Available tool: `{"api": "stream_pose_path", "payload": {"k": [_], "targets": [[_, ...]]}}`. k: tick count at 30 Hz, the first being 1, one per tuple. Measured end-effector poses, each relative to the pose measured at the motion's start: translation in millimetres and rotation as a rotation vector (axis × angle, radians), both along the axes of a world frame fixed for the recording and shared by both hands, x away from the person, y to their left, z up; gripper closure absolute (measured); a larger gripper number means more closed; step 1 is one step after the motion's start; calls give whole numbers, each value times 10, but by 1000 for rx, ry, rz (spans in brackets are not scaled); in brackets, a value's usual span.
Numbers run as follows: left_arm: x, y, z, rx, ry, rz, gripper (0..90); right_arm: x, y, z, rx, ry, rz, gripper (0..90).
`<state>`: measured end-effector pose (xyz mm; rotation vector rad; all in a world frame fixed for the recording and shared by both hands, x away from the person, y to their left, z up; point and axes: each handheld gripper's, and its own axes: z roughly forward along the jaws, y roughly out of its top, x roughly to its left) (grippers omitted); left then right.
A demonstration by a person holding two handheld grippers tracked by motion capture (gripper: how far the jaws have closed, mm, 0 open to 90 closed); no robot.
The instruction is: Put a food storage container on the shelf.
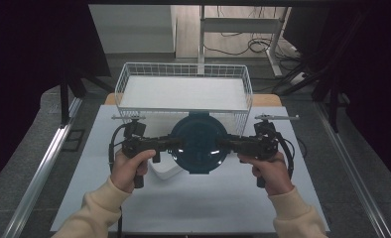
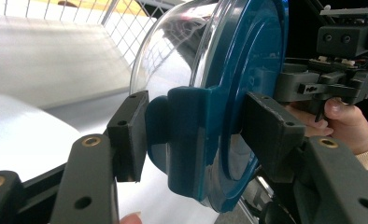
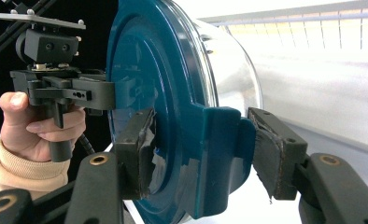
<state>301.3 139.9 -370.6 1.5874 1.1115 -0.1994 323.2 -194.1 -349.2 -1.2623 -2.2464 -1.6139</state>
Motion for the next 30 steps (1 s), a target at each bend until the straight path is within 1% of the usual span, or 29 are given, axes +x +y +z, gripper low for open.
{"api": "stream_pose_path", "payload": {"k": [5, 8, 17, 19, 21, 26, 28, 30], "targets": [[61, 9, 51, 1, -2, 1, 428, 72, 15, 58, 3, 2, -1, 440], [87, 4, 91, 8, -9, 5, 427, 96, 16, 68, 7, -3, 2, 440], [188, -4, 172, 23, -22, -3, 427, 183, 4, 119, 11, -2, 2, 440], [226, 2, 194, 27, -26, -11, 426, 208, 7, 146, 7, -8, 1, 440], [274, 10, 224, 30, -27, -11, 425, 257, 21, 179, 4, -10, 0, 440], [375, 40, 295, 31, -33, -16, 424, 322, 44, 228, 5, -15, -4, 440], [412, 60, 320, 21, -28, -13, 424, 359, 60, 266, 2, -26, -3, 440], [440, 80, 341, 20, -28, -13, 424, 387, 78, 300, 1, -30, -1, 440]]}}
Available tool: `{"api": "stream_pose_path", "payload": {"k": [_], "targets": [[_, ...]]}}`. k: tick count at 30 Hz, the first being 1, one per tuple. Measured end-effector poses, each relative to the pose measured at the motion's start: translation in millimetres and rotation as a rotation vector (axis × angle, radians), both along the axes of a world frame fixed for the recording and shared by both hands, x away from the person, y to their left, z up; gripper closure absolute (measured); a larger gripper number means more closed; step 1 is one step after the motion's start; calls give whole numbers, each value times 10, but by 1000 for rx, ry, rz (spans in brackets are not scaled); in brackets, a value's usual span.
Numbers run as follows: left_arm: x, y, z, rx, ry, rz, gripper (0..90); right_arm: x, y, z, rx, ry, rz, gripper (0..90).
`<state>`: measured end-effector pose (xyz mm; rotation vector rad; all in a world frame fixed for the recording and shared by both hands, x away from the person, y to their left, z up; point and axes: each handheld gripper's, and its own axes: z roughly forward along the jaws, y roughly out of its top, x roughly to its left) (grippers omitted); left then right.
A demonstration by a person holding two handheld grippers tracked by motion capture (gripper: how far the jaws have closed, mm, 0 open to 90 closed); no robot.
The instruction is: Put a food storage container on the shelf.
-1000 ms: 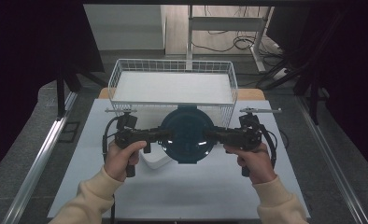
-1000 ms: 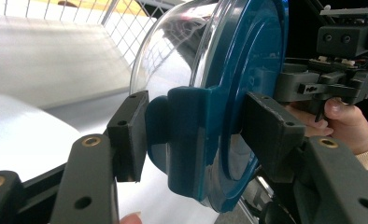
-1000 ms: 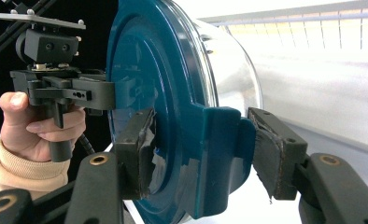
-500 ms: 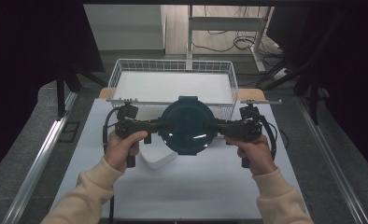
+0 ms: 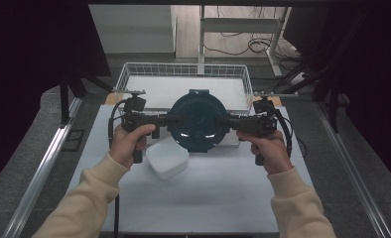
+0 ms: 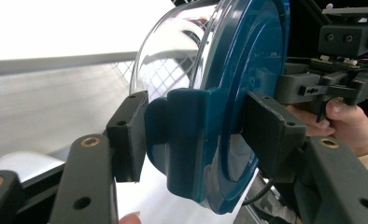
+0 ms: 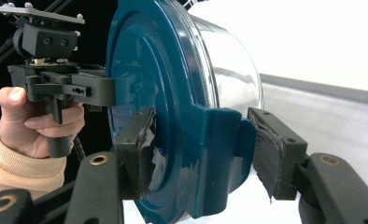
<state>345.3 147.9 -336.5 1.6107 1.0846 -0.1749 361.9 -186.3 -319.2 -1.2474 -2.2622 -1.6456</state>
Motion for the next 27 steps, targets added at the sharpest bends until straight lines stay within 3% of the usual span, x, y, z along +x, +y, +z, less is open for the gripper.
{"api": "stream_pose_path", "payload": {"k": [13, 27], "targets": [[179, 111, 152, -25, -5, 18, 423, 208, 113, 199, -14, -18, 20, 441], [467, 244, 414, -21, -30, 29, 427, 463, 225, 358, -9, -5, 32, 445]]}}
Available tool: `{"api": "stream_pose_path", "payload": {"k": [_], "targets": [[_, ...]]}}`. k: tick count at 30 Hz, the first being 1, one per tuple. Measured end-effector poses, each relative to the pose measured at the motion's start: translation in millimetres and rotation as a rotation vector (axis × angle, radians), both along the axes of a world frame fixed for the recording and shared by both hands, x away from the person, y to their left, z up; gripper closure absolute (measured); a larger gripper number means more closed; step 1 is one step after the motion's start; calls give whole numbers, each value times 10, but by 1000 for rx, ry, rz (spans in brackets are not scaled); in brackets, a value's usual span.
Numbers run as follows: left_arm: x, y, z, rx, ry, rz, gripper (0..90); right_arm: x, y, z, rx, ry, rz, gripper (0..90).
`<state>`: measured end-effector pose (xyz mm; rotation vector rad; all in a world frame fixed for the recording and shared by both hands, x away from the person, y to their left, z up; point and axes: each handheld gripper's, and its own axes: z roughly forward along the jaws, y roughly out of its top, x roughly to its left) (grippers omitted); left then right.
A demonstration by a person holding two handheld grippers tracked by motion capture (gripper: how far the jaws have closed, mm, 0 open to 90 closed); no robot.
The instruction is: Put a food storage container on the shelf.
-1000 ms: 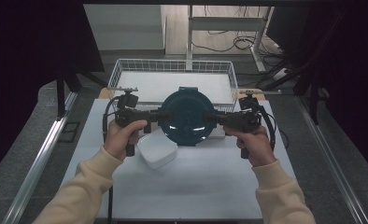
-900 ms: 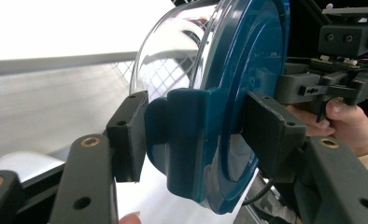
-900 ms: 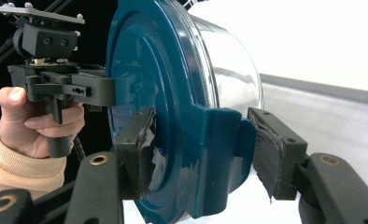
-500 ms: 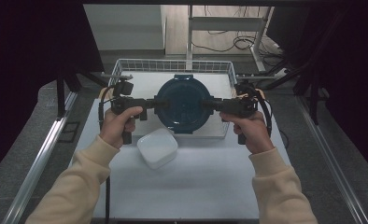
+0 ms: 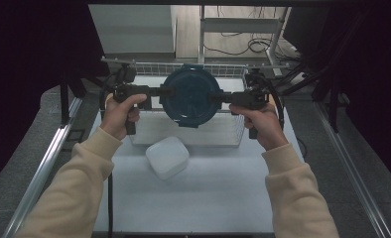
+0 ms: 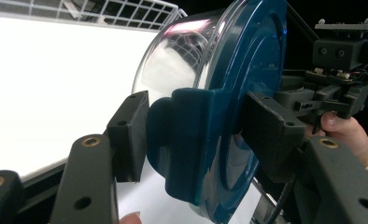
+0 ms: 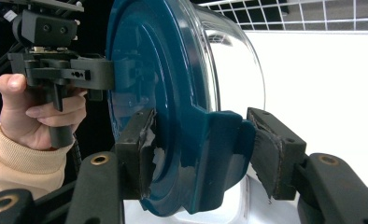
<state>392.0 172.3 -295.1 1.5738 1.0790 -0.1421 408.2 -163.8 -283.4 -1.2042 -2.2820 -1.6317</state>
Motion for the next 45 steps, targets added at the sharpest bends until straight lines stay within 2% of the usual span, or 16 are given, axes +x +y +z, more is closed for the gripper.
{"api": "stream_pose_path", "payload": {"k": [9, 17, 28, 36, 39, 42, 45], "targets": [[255, 52, 85, 0, 14, 1, 426, 220, 51, 63, 2, 12, -2, 446], [523, 114, -43, -36, 59, -8, 425, 462, 106, 60, -23, 39, -15, 446], [659, 110, -66, -40, 82, -3, 425, 608, 100, 23, -16, 56, -18, 446], [770, 100, -166, -25, 118, 7, 423, 751, 109, -107, -15, 117, -17, 445], [819, 105, -196, -47, 135, 24, 427, 810, 100, -152, 8, 134, -22, 444], [865, 97, -214, -50, 143, 34, 428, 873, 88, -174, 28, 147, -32, 443], [954, 108, -261, -69, 182, 43, 416, 923, 112, -190, 39, 159, -54, 429]]}}
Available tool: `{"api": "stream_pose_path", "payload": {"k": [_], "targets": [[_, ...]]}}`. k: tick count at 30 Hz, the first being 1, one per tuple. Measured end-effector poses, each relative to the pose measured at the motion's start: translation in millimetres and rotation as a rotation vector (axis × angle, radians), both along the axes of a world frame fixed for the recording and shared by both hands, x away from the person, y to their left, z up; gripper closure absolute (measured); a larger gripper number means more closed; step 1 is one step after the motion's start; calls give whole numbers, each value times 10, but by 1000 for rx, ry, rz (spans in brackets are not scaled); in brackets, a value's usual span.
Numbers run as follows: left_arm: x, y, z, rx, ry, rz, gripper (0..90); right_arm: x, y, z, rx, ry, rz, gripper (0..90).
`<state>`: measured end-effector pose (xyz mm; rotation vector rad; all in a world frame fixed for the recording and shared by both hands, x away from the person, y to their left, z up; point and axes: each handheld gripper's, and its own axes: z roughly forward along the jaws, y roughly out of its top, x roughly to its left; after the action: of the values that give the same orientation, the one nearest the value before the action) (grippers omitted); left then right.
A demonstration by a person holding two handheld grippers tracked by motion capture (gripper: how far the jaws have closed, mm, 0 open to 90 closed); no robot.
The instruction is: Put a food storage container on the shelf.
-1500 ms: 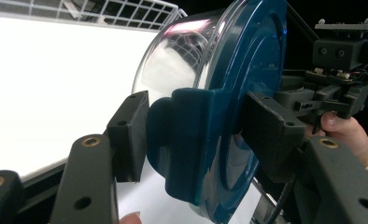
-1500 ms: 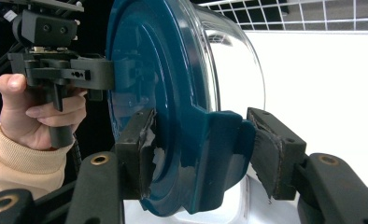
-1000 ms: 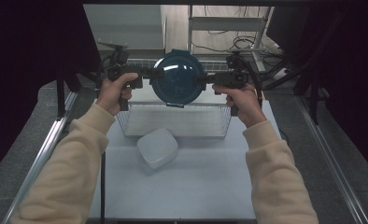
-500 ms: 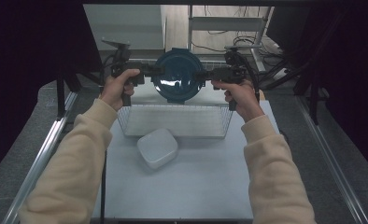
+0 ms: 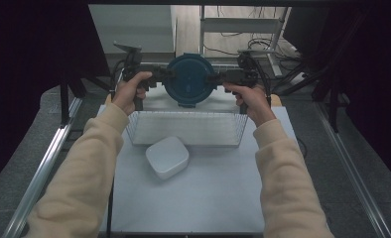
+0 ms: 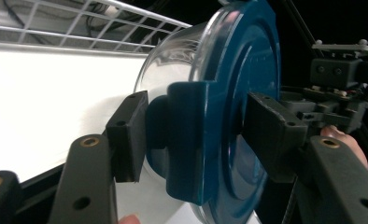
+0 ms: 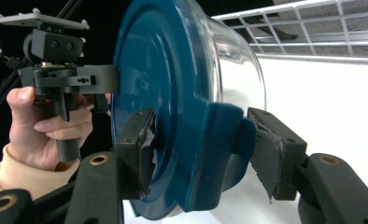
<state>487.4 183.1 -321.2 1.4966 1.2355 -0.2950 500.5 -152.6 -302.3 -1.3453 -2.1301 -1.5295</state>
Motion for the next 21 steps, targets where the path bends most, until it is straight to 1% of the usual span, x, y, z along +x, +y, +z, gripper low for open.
{"api": "stream_pose_path", "payload": {"k": [2, 3, 5, 7, 9, 10, 12, 13, 14, 15, 16, 18, 19, 21], "targets": [[37, -5, -20, -6, 11, 12, 416, 20, 19, -14, 2, 19, -21, 410], [54, -12, -28, -5, 17, 18, 413, 40, 32, -30, 3, 46, -34, 394], [92, -15, -55, -15, 33, 29, 407, 70, 37, -53, 8, 78, -48, 386], [119, -16, -83, -27, 43, 35, 404, 93, 45, -63, 18, 111, -68, 383], [145, -24, -113, -31, 49, 38, 394, 107, 47, -81, 31, 134, -90, 379], [162, -31, -134, -33, 58, 39, 388, 111, 46, -90, 34, 143, -98, 373], [181, -43, -160, -30, 69, 43, 371, 134, 47, -134, 50, 173, -119, 356], [189, -45, -181, -39, 67, 46, 363, 147, 44, -162, 60, 189, -127, 351], [190, -45, -181, -38, 65, 46, 362, 156, 39, -188, 78, 195, -136, 355], [190, -44, -181, -37, 64, 45, 362, 155, 38, -189, 82, 191, -137, 355], [186, -43, -181, -35, 63, 44, 362, 155, 37, -195, 83, 183, -139, 355], [182, -39, -192, -42, 57, 41, 361, 143, 33, -196, 82, 184, -138, 354], [178, -37, -200, -46, 52, 41, 361, 137, 36, -197, 89, 186, -144, 353], [169, -46, -206, -41, 37, 43, 351, 122, 53, -198, 82, 171, -146, 323]]}}
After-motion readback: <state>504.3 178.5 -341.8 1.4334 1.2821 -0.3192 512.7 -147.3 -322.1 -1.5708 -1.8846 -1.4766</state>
